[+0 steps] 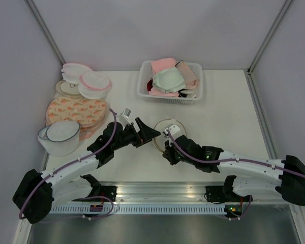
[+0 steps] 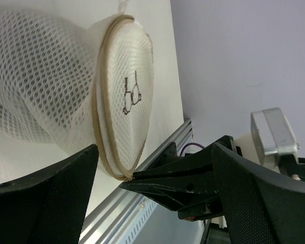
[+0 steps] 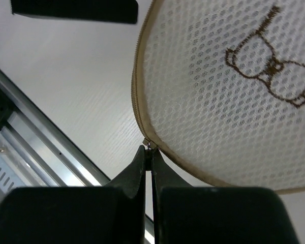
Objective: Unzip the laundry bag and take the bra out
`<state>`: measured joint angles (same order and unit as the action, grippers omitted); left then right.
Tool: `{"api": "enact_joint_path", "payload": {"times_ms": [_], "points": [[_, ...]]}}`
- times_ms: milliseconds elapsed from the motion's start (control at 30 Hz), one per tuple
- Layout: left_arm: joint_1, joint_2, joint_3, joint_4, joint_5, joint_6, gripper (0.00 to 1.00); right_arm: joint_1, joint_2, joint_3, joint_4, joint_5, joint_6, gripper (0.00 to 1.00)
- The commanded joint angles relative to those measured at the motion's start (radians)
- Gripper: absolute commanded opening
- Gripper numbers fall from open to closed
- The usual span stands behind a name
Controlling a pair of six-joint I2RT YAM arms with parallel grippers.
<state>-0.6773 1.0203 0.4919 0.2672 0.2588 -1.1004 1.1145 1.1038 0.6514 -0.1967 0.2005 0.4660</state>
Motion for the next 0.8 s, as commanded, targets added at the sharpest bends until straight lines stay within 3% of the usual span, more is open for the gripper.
{"api": "enact_joint_path", "payload": {"times_ms": [0,167,267,367,400,500,567,767], "points": [[-0.03,0.021,-0.038,-0.023,0.005,-0.081,0.94,0.002,0.036,0.036,0.118,-0.108,-0.032,0.0],[-0.077,0.112,-0.033,0.033,0.034,-0.095,0.87,0.001,0.067,0.051,0.152,-0.104,-0.03,0.0],[-0.096,0.168,-0.038,0.096,0.049,-0.111,0.76,0.001,0.064,0.056,0.163,-0.104,-0.027,0.0],[-0.103,0.204,-0.035,0.164,0.06,-0.119,0.43,0.001,0.065,0.063,0.16,-0.105,-0.027,0.01],[-0.103,0.211,-0.03,0.165,0.059,-0.119,0.27,0.001,0.067,0.067,0.152,-0.107,-0.027,0.0],[-0.103,0.205,-0.018,0.144,0.034,-0.11,0.08,0.001,0.071,0.07,0.125,-0.104,-0.027,0.0],[-0.102,0.201,-0.006,0.115,0.01,-0.093,0.03,0.001,0.079,0.076,0.091,-0.09,-0.027,0.0],[-0.067,0.184,0.014,0.058,0.002,-0.053,0.02,0.002,0.096,0.062,-0.104,0.081,0.023,0.01]]}}
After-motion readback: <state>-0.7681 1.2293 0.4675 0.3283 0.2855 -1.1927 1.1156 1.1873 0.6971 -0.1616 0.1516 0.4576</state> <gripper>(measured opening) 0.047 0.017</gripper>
